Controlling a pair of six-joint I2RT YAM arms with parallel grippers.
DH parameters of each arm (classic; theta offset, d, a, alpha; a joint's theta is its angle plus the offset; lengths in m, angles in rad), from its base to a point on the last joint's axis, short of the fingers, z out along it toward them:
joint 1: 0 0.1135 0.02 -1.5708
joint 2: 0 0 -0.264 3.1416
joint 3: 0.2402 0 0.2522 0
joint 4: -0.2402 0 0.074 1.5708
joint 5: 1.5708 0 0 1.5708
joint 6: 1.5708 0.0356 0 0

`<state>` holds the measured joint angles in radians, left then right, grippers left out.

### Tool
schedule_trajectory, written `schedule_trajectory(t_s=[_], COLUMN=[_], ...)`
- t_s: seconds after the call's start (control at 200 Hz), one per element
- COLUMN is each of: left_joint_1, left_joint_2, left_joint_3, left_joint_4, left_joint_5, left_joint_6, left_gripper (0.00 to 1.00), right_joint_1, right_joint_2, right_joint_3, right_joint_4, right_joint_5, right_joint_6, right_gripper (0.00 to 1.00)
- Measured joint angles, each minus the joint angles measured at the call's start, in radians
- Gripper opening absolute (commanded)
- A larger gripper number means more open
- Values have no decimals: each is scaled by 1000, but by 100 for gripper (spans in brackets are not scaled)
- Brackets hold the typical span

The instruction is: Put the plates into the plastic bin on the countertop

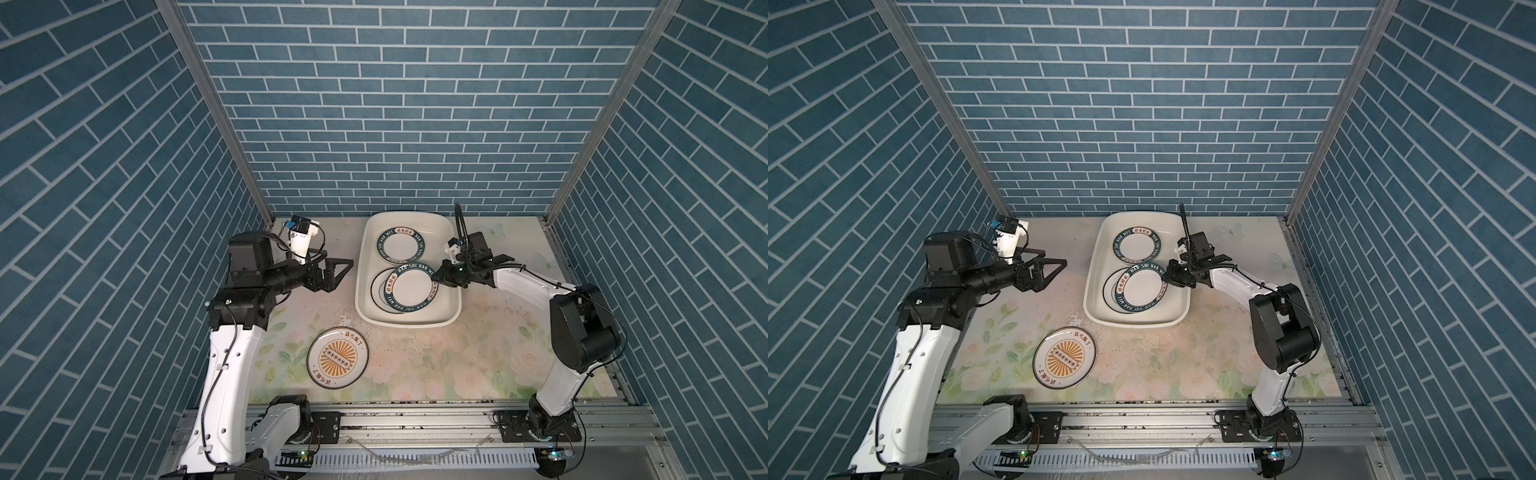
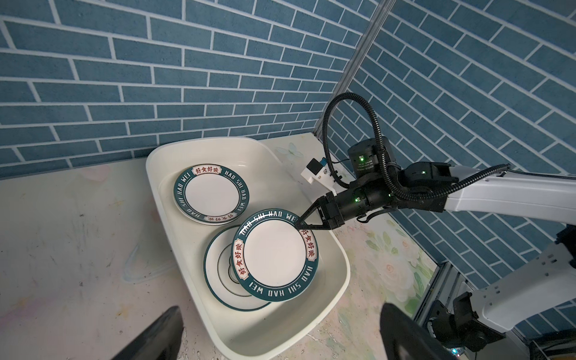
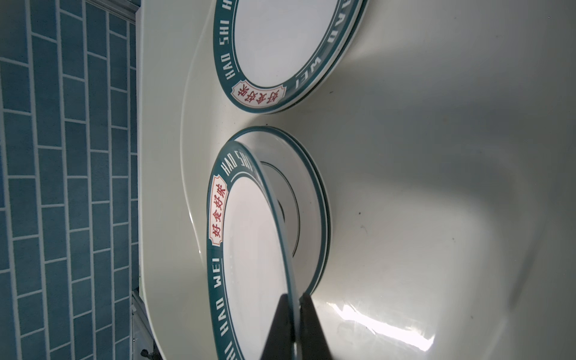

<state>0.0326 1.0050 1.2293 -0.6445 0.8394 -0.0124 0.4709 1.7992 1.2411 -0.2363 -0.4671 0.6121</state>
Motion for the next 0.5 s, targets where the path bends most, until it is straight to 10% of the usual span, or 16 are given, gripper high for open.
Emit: schedule_trajectory(t_s=[0.5], left_joint_1=[0], left_joint_2=[-2], left_joint_3=[-1], left_joint_4=[8], left_joint_5=[2], left_joint_6=[-2], left_gripper=[100], right_joint_1=[-1], right_joint_2=[118], right_joint_3=[45], right_joint_4=[97], right_joint_5=[-7], right_joint_6=[20], right_gripper=[0])
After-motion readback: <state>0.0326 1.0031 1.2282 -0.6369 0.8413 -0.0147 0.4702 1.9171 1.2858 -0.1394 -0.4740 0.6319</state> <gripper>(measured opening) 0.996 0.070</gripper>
